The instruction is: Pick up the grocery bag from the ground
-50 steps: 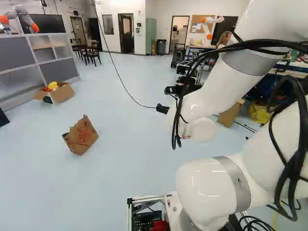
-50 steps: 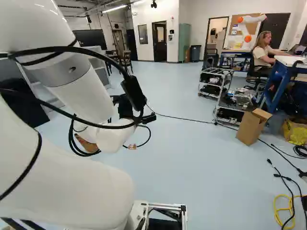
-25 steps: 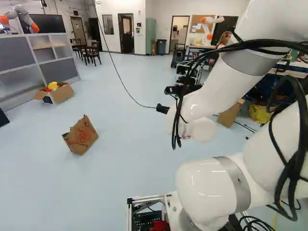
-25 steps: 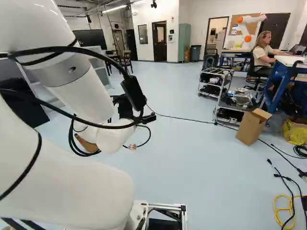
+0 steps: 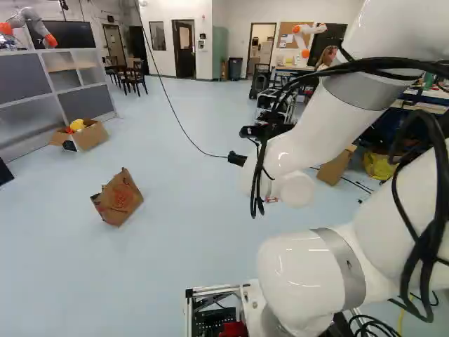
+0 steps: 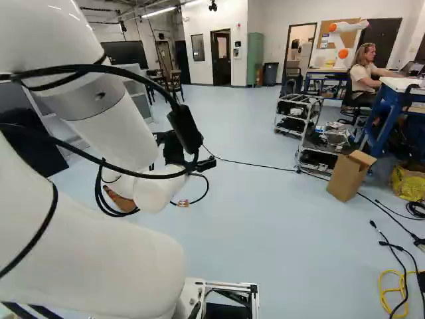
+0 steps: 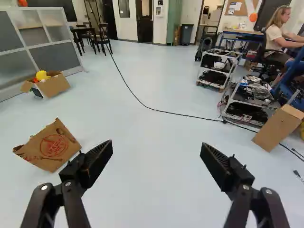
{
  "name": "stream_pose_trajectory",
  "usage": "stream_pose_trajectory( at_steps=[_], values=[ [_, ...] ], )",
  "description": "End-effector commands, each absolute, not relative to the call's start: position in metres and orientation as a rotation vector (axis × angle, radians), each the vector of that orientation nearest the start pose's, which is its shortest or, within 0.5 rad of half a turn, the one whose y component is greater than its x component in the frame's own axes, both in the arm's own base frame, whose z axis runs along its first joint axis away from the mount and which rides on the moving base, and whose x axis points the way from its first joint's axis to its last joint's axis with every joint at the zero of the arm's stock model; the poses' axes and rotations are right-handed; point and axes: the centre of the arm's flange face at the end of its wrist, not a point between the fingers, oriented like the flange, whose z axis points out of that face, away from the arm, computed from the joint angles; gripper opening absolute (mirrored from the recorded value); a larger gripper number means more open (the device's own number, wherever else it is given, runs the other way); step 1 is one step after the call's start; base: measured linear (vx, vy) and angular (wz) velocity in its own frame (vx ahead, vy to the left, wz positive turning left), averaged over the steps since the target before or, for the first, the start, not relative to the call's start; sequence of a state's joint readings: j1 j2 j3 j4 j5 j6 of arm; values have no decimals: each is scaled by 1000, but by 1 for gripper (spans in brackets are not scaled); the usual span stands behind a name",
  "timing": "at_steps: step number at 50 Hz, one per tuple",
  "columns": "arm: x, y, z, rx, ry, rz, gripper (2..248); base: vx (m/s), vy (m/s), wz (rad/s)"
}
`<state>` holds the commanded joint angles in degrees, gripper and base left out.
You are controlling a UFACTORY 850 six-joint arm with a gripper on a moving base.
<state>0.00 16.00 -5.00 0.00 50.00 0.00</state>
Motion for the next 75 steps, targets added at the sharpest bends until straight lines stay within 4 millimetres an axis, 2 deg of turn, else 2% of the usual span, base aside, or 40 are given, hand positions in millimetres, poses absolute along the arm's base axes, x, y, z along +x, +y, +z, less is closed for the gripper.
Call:
stream_pose_trajectory(
  at_steps=[50, 75],
  values=[
    [270, 0, 366, -2558, 0, -1824, 247, 29, -3, 6],
    [270, 0, 366, -2558, 0, -1824, 247, 134, 100, 263]
  ],
)
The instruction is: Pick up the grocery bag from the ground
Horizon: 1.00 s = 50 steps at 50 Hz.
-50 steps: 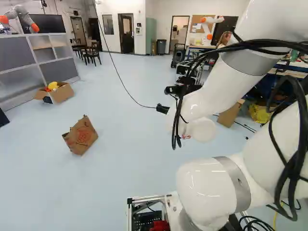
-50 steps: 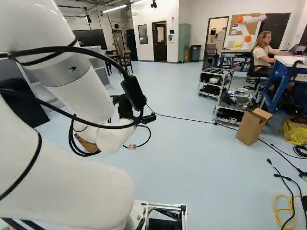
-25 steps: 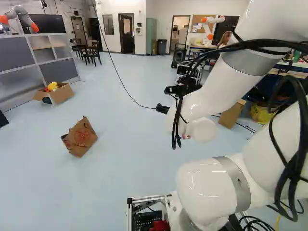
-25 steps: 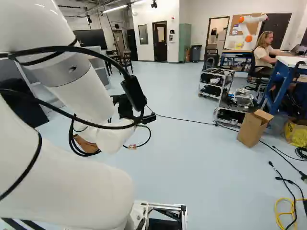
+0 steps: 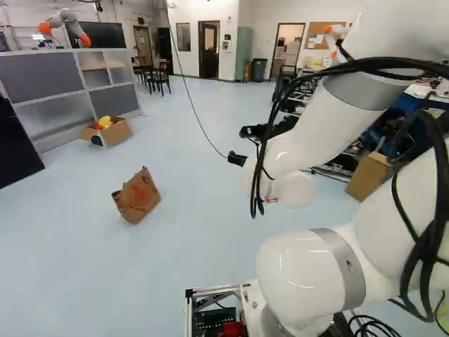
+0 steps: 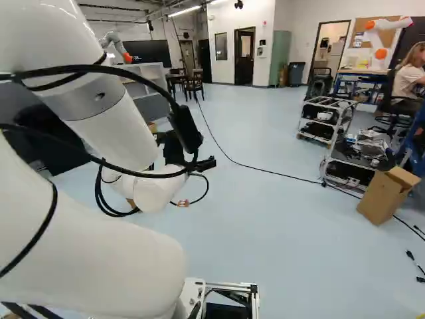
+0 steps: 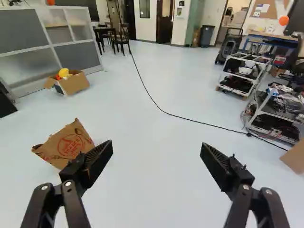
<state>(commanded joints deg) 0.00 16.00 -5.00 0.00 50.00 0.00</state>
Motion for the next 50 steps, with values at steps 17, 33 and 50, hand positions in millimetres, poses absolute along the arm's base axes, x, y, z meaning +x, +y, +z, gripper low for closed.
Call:
stream_pose_trajectory(
  at_steps=[17, 33, 50],
  values=[
    [270, 0, 366, -2558, 0, -1824, 247, 156, 122, 280],
    [270, 0, 366, -2558, 0, -1824, 247, 159, 125, 281],
    [270, 0, 366, -2558, 0, -1824, 247, 176, 122, 219]
  ],
)
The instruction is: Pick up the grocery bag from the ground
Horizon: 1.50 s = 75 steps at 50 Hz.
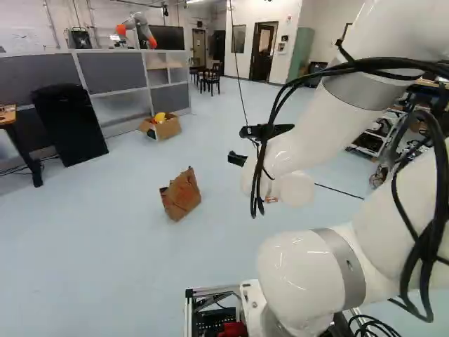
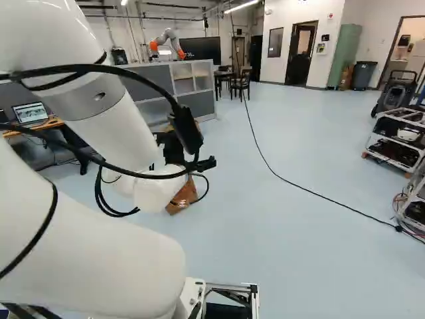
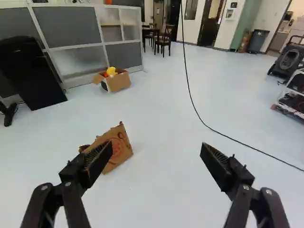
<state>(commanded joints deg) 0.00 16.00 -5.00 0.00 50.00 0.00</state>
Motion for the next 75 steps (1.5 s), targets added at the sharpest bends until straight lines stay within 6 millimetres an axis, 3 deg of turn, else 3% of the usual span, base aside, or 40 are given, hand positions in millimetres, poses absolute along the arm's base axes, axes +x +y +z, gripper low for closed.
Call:
stream_pose_trajectory(
  at_steps=[75],
  values=[
    [270, 0, 366, -2558, 0, -1824, 247, 236, 101, -3]
  ],
)
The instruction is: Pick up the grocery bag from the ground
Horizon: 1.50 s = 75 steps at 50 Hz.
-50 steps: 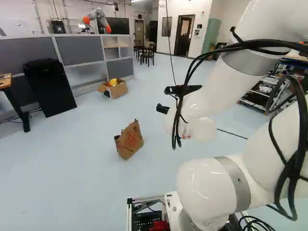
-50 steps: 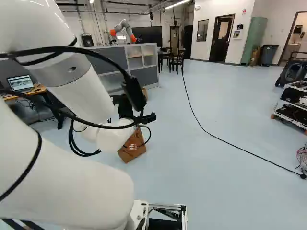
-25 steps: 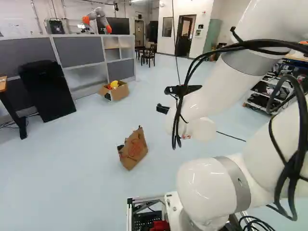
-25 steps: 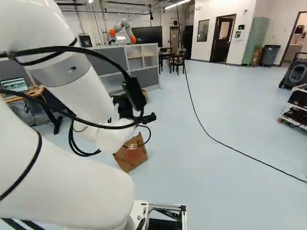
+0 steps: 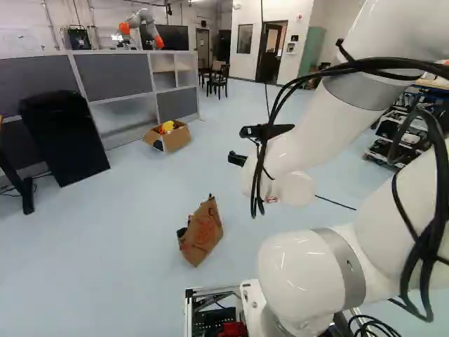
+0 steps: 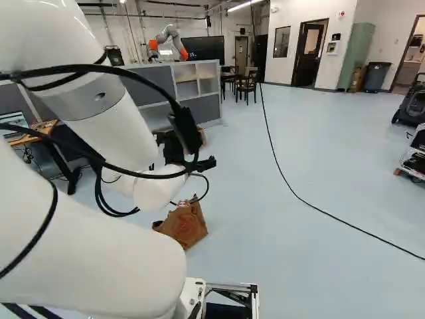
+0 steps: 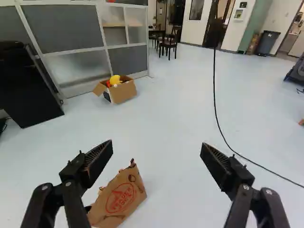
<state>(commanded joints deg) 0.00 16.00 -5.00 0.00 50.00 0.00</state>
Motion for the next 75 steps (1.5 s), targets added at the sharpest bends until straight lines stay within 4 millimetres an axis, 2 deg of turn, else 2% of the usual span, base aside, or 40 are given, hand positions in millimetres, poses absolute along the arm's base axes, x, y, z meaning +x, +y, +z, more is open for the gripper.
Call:
stream_pose_trajectory(
  at_steps=[11, 12, 47, 75],
  values=[
    [270, 0, 366, -2558, 0, -1824, 247, 245, 104, -16],
    [281, 3, 367, -2558, -11, -1815, 247, 199, 85, -40],
    [355, 22, 372, -2556, -79, -1764, 247, 14, 5, -3],
    [406, 41, 356, -2693, -185, -1503, 247, 0, 0, 0]
  ],
)
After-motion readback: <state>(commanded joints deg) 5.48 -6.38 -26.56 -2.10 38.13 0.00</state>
